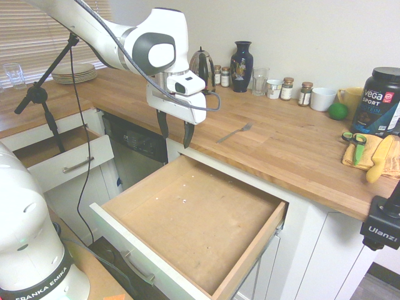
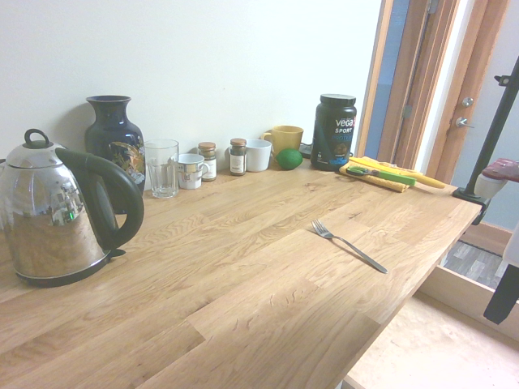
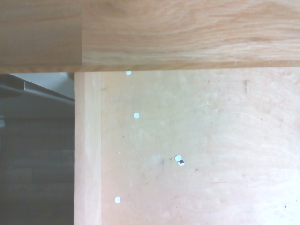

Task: Put fork in the drawer

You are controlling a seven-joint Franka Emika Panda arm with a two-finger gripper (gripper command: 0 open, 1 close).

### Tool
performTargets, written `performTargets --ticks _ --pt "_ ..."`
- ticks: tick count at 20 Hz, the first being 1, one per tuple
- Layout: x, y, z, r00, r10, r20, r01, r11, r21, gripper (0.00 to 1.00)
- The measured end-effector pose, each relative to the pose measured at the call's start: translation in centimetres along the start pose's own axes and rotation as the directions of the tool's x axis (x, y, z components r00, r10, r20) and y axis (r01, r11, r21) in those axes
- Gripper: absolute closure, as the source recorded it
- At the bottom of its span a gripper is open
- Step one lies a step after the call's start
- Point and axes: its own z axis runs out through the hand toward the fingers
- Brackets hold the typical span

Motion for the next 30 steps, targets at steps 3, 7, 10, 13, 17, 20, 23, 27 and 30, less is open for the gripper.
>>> performTargets --ticks 3,7,10,13,17,20,23,27,30 --pt "0.3 0.0 0.1 1.0 0.004 -0.008 -0.004 1.0 0.008 0.0" --pt "3.5 -0.7 -0.5 0.998 0.044 -0.04 -0.043 0.999 0.015 0.0" --pt "7.2 -2.7 -1.1 0.995 0.086 -0.055 -0.085 0.996 0.022 0.0" --pt "10.4 -5.3 -0.7 0.988 0.138 -0.064 -0.137 0.99 0.022 0.0" --pt "13.3 -7.8 0.2 0.983 0.174 -0.056 -0.173 0.985 0.013 0.0" --pt "14.7 -9.5 0.5 0.983 0.177 -0.055 -0.176 0.984 0.009 0.0" --pt "16.3 -11.0 0.4 0.982 0.181 -0.057 -0.181 0.983 0.007 0.0" --pt "18.1 -12.2 0.7 0.981 0.188 -0.055 -0.188 0.982 -0.003 0.0" --pt "18.9 -13.0 1.3 0.98 0.191 -0.05 -0.192 0.981 -0.01 0.0"
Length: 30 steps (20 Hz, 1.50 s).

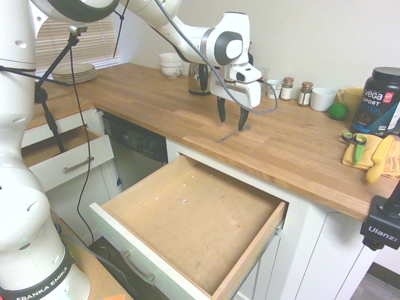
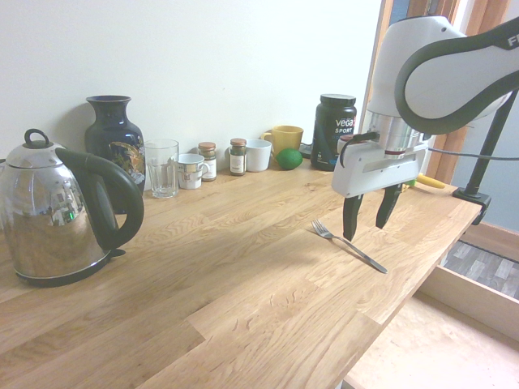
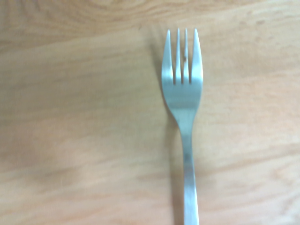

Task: Put fork in the drawer

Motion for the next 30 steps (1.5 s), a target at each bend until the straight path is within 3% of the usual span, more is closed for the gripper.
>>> performTargets --ticks 16,17,30 --pt "2.6 -2.4 2.6 1.0 0.02 0.023 -0.02 0.999 -0.027 0.0" --pt "2.7 -2.5 2.7 1.0 0.02 0.023 -0.02 0.999 -0.027 1.0" --pt "2.5 -2.8 3.5 0.999 0.019 0.033 -0.018 0.999 -0.033 1.0"
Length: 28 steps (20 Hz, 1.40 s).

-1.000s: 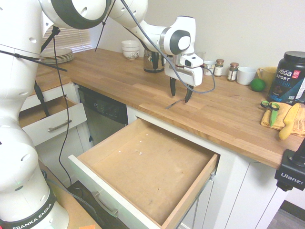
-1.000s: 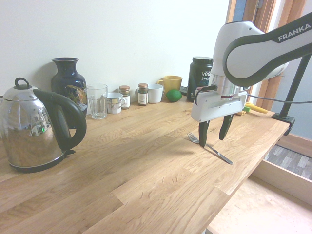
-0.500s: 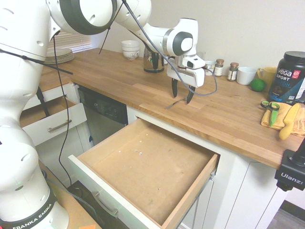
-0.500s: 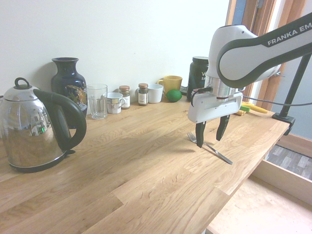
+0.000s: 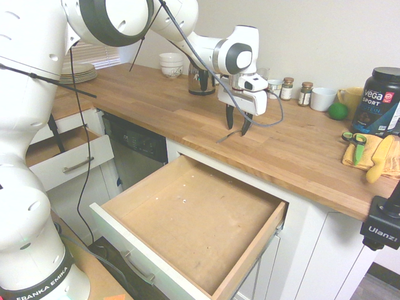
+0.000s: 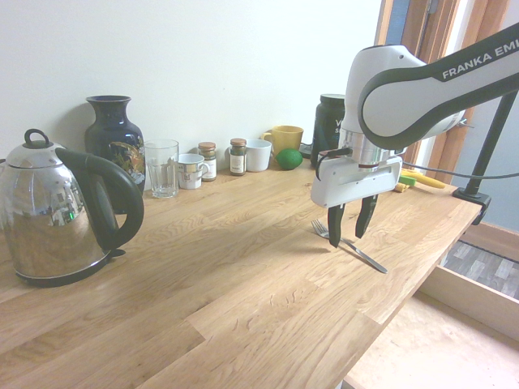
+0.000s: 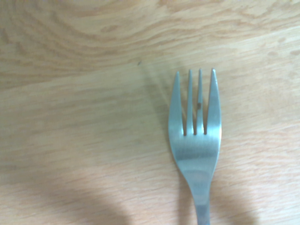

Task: Put fork in the drawer

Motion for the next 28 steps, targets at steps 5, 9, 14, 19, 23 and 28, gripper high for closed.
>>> performTargets --ticks 5,9,14,19,23,28 --pt "0.6 0.3 0.2 1.0 0.008 0.001 -0.008 1.0 -0.001 1.0" --pt "1.0 0.4 0.6 1.0 0.009 0.004 -0.009 1.0 -0.003 1.0" --pt "1.3 0.1 0.8 1.0 0.005 0.003 -0.005 1.0 0.0 1.0" --pt "1.3 0.0 0.8 1.0 0.002 0.004 -0.002 1.0 0.001 1.0" --pt "1.1 -0.2 0.8 1.0 -0.002 0.004 0.002 1.0 0.002 1.0" --pt "0.8 -0.5 0.5 1.0 -0.008 0.0 0.008 1.0 0.007 1.0"
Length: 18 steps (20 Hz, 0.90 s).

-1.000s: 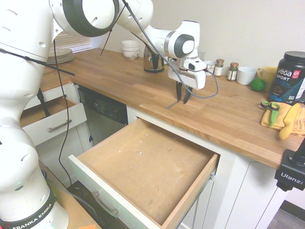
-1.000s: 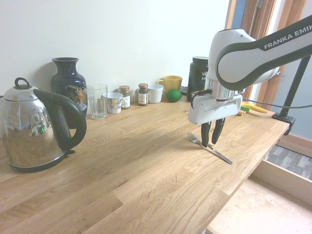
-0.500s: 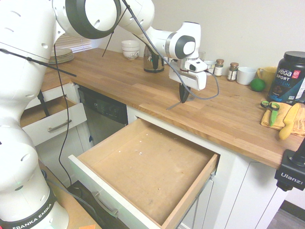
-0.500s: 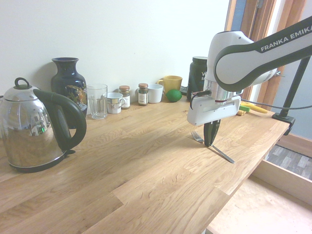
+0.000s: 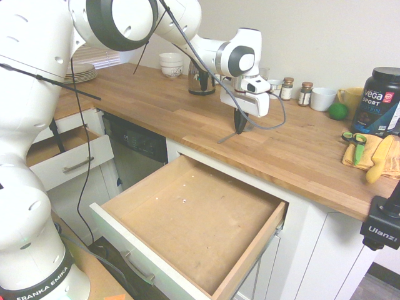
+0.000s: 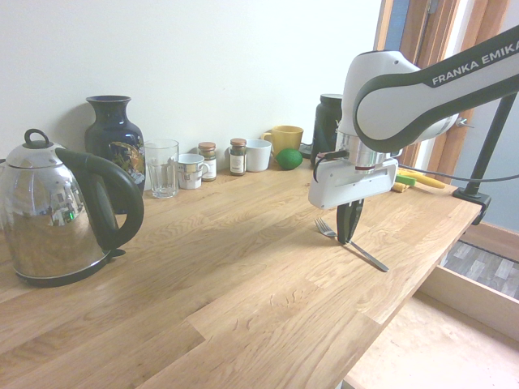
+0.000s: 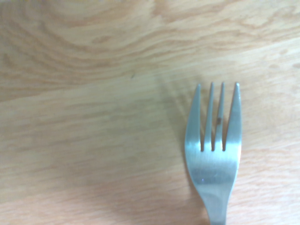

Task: Put fork in the drawer

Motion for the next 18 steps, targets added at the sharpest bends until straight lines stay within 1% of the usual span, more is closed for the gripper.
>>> performTargets --ticks 10,18 --pt "-1.1 -0.4 -4.4 0.999 -0.015 -0.029 0.016 0.999 0.047 1.0" --pt "-4.0 3.4 -7.0 0.999 -0.019 -0.032 0.021 0.998 0.067 1.0"
